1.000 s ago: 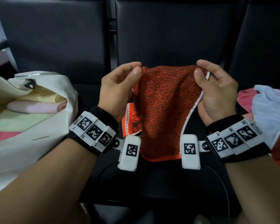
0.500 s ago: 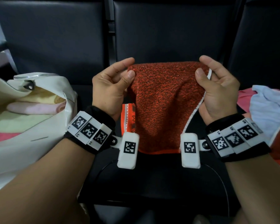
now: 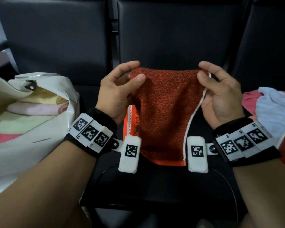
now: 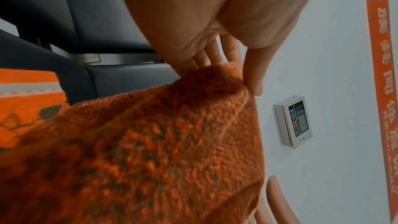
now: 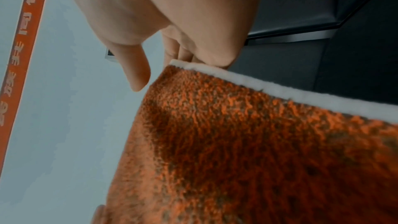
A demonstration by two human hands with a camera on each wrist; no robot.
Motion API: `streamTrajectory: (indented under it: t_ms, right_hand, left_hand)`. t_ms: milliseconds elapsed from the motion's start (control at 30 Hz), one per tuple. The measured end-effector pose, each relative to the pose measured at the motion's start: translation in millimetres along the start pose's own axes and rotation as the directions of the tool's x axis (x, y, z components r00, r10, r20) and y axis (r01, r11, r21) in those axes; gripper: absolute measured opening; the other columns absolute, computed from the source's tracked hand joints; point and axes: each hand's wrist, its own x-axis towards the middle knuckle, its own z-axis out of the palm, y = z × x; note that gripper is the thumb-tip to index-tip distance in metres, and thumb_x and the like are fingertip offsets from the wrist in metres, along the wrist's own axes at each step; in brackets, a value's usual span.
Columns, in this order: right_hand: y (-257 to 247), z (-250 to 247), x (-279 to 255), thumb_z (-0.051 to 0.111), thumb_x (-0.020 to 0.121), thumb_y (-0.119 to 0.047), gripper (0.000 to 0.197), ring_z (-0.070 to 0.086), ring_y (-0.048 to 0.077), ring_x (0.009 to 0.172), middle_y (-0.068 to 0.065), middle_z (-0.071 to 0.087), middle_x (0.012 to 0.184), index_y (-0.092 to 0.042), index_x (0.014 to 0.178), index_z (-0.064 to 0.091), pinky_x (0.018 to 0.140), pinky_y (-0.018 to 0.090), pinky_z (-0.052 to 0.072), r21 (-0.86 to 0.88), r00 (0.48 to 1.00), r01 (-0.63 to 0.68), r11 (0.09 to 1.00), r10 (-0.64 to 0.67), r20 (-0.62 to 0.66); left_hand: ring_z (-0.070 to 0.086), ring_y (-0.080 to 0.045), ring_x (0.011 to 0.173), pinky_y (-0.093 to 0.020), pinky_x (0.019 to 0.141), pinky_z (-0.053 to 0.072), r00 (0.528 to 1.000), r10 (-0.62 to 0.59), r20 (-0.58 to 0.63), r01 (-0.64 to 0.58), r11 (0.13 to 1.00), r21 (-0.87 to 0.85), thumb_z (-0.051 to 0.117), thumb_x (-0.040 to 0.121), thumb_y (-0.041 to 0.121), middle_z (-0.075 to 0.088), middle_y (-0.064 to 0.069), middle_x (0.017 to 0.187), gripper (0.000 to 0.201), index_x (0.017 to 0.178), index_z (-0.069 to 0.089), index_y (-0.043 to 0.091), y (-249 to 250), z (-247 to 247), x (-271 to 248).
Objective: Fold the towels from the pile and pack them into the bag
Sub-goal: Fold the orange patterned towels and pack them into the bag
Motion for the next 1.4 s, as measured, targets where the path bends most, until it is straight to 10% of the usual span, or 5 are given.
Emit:
streamTrajectory:
  t_ms: [300,700,1033,1300,1400]
  right_hand:
    - [1.8,3.6,-1.5,0.072,0.086,0.002,0.027,0.072,0.022,0.088,0.011,0.075,0.093,-0.004,0.112,0.068,0.083,0.034,0.057,-0.061,0.995,0.066,0.996,-0.070,-0.067]
    - [-2.6,6.6,-6.1,0.064,0.080,0.014,0.093,0.054,0.022,0.134,0.011,0.052,0.146,-0.013,0.157,0.019,0.111,0.043,0.045,-0.121,0.971,0.021,0.992,0.009,0.241]
    - [-1.8,4.4,-0.8,0.058,0.081,0.015,0.086,0.054,0.027,0.133,0.017,0.051,0.146,-0.006,0.157,0.023,0.110,0.041,0.045,0.016,0.981,0.033,0.999,-0.035,0.193]
    - [-4.1,6.4,-3.6,0.057,0.081,0.017,0.084,0.058,0.023,0.128,0.011,0.057,0.138,-0.003,0.156,0.024,0.106,0.038,0.047,0.058,0.977,0.055,0.997,-0.066,0.204]
    - [-5.6,4.2,-3.3,0.057,0.081,0.018,0.083,0.058,0.025,0.128,0.012,0.057,0.139,-0.002,0.155,0.025,0.110,0.041,0.046,0.061,0.981,0.057,0.997,-0.067,0.184]
  left_hand:
    - [0.074,-0.014,0.082,-0.024,0.075,0.058,0.997,0.075,-0.019,-0.074,0.997,0.031,0.070,0.079,-0.006,0.078,-0.005,0.088,0.040,0.116,0.064,0.005,-1.8,1.3,1.8]
    - [0.039,-0.016,0.147,-0.030,0.115,0.036,0.941,0.090,0.325,-0.209,0.912,0.353,0.074,0.079,-0.007,0.032,-0.011,0.163,0.098,0.159,0.020,0.009,-5.8,0.5,1.3]
    - [0.064,-0.020,0.119,-0.035,0.104,0.049,0.991,0.019,0.133,-0.013,0.999,-0.044,0.055,0.094,0.002,0.067,-0.007,0.129,0.048,0.141,0.052,0.014,-2.5,2.8,4.1]
    - [0.069,-0.018,0.107,-0.031,0.090,0.055,0.995,0.101,0.008,-0.101,0.995,0.024,0.075,0.073,-0.009,0.070,-0.010,0.118,0.063,0.130,0.059,0.013,-0.9,6.4,3.8]
    - [0.073,-0.015,0.082,-0.031,0.081,0.058,0.995,0.076,-0.065,-0.075,0.997,0.012,0.081,0.069,-0.003,0.076,-0.004,0.084,0.063,0.127,0.060,0.011,0.1,6.0,4.1]
